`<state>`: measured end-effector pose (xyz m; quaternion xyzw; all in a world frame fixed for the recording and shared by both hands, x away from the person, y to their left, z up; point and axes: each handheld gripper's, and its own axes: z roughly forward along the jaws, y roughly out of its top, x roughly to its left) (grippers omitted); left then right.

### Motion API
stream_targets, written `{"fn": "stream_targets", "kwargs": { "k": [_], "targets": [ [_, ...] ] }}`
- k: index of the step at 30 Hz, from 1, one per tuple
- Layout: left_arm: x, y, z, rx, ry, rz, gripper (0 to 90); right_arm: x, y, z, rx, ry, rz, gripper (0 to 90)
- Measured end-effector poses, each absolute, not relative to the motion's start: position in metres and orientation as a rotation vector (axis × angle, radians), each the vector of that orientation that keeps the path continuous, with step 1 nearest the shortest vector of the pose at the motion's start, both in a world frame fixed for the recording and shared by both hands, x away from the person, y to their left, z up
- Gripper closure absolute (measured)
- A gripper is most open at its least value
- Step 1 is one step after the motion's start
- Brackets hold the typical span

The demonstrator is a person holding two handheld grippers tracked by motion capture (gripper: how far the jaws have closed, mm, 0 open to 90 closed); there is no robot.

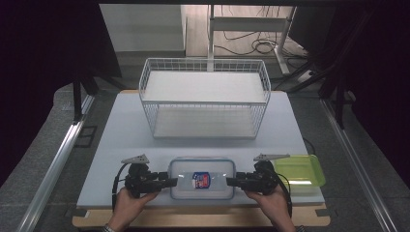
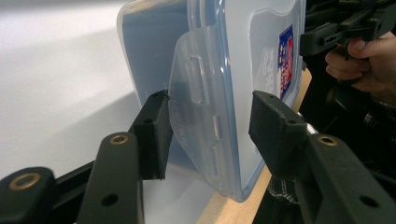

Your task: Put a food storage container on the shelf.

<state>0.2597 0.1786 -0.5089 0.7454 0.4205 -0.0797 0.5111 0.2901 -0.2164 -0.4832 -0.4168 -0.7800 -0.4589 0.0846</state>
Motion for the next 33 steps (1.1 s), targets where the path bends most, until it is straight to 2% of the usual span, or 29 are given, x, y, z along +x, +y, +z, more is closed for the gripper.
{"fn": "stream_targets", "kwargs": {
  "k": [6,11,23,33],
  "targets": [
    [0.26,0.179,-0.509,1.787,1.011,-0.194,51.6,0.29,-0.219,-0.486,-1.24,-2.3,-1.393,53.2],
    [0.265,0.18,-0.509,1.759,1.044,-0.252,52.6,0.289,-0.217,-0.484,-1.25,-2.32,-1.383,53.4],
    [0.277,0.181,-0.48,1.767,0.983,-0.177,52.7,0.293,-0.22,-0.464,-1.241,-2.314,-1.537,53.7],
    [0.294,0.183,-0.449,1.753,0.962,-0.122,52.5,0.313,-0.218,-0.434,-1.209,-2.323,-1.61,54.0]
  ]
}}
